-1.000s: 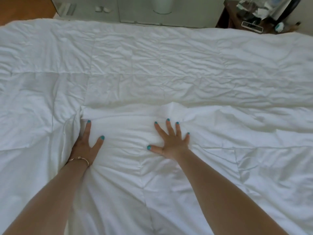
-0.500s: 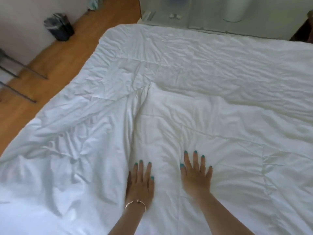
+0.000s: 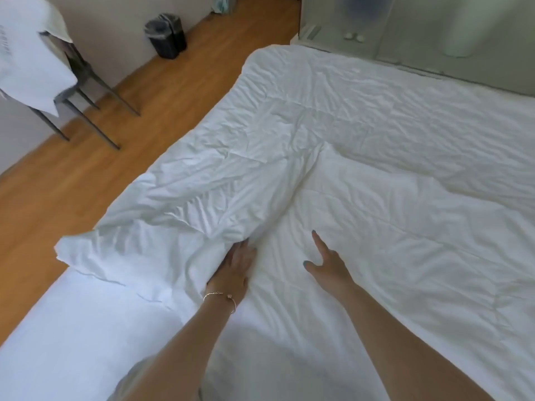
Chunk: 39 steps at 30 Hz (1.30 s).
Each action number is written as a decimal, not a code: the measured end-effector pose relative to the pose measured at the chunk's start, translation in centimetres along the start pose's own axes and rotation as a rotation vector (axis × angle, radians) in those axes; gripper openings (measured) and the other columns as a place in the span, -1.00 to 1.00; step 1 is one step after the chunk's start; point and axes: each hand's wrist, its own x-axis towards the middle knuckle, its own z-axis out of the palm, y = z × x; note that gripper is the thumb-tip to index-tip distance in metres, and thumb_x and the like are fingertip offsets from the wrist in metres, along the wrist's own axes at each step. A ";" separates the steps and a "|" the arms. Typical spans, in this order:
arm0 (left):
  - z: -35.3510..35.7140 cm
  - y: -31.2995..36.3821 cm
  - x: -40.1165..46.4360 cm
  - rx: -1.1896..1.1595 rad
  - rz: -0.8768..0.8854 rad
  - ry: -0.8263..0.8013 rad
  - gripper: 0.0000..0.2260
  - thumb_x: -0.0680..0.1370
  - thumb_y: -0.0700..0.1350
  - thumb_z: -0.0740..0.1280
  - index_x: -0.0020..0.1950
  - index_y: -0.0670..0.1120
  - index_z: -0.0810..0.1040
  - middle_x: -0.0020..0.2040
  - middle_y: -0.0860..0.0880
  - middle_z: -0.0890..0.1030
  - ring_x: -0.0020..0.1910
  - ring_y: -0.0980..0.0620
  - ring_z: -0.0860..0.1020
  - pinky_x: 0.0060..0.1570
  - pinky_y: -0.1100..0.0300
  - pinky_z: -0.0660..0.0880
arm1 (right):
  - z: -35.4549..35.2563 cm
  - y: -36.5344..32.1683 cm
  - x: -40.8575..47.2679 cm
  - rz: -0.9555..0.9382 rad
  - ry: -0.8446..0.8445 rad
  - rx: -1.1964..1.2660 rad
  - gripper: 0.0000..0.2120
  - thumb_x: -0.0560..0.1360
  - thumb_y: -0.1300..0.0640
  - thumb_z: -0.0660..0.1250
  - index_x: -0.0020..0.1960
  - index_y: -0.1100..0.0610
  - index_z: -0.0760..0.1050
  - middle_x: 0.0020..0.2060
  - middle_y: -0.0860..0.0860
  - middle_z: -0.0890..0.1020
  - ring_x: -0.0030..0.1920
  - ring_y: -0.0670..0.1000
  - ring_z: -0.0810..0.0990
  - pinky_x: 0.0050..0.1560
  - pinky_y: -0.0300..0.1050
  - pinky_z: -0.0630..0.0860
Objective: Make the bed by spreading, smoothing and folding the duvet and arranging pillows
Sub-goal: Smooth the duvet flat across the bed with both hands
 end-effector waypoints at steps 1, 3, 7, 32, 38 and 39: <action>-0.9 -2.1 0.4 0.064 0.000 0.022 -0.31 0.62 -0.02 0.09 0.50 0.02 -0.40 0.48 -0.05 -0.46 0.52 -0.09 -0.33 0.49 -0.03 -0.29 | 1.5 -2.5 0.4 -0.039 -0.001 0.038 -0.21 0.55 -0.04 0.28 0.47 -0.41 -0.23 0.49 0.10 0.19 0.39 0.12 0.34 0.23 -0.01 0.38; -2.1 -6.5 1.3 0.103 -0.019 0.075 -0.24 0.59 0.10 0.12 0.48 0.06 -0.45 0.47 -0.10 -0.49 0.47 -0.15 -0.43 0.37 -0.04 -0.49 | 4.7 -7.4 2.0 -0.095 0.027 0.075 -0.04 0.49 0.00 0.37 0.39 -0.50 -0.35 0.49 0.15 0.20 0.38 0.15 0.36 0.22 -0.01 0.42; -2.8 -13.6 4.1 0.075 -0.050 0.121 -0.13 0.51 0.28 0.18 0.48 0.12 -0.45 0.46 -0.23 -0.47 0.44 -0.24 -0.46 0.35 -0.19 -0.50 | 9.4 -15.8 7.2 -0.145 0.164 -0.036 0.13 0.44 0.10 0.44 0.31 -0.52 -0.49 0.49 0.26 0.13 0.44 0.24 0.30 0.22 0.05 0.43; -9.2 -25.6 28.2 -0.071 0.125 -0.136 -0.39 0.60 0.21 0.04 0.51 0.26 -0.28 0.54 0.01 -0.34 0.50 -0.22 -0.33 0.36 -0.43 -0.12 | 8.9 -26.4 23.3 0.113 0.248 -0.353 -0.28 0.54 -0.19 0.23 0.52 -0.31 -0.16 0.54 -0.09 -0.30 0.55 0.13 -0.22 0.42 0.35 0.00; -0.4 -22.6 22.3 -0.157 0.002 -0.326 -0.22 0.38 0.54 -0.15 0.39 0.28 -0.53 0.41 -0.01 -0.59 0.41 -0.22 -0.51 0.22 -0.52 -0.21 | 15.9 -17.8 16.8 0.511 0.251 -0.303 -0.18 0.31 -0.60 -0.05 0.30 -0.47 -0.55 0.47 -0.09 -0.49 0.48 0.22 -0.43 0.35 0.49 -0.10; -0.1 -22.6 22.2 -0.159 0.004 -0.335 -0.23 0.38 0.53 -0.17 0.38 0.27 -0.54 0.40 -0.02 -0.60 0.41 -0.22 -0.51 0.22 -0.52 -0.23 | 16.6 -17.2 16.2 0.508 0.241 -0.313 -0.18 0.31 -0.61 -0.05 0.28 -0.48 -0.57 0.46 -0.10 -0.49 0.49 0.20 -0.43 0.36 0.47 -0.07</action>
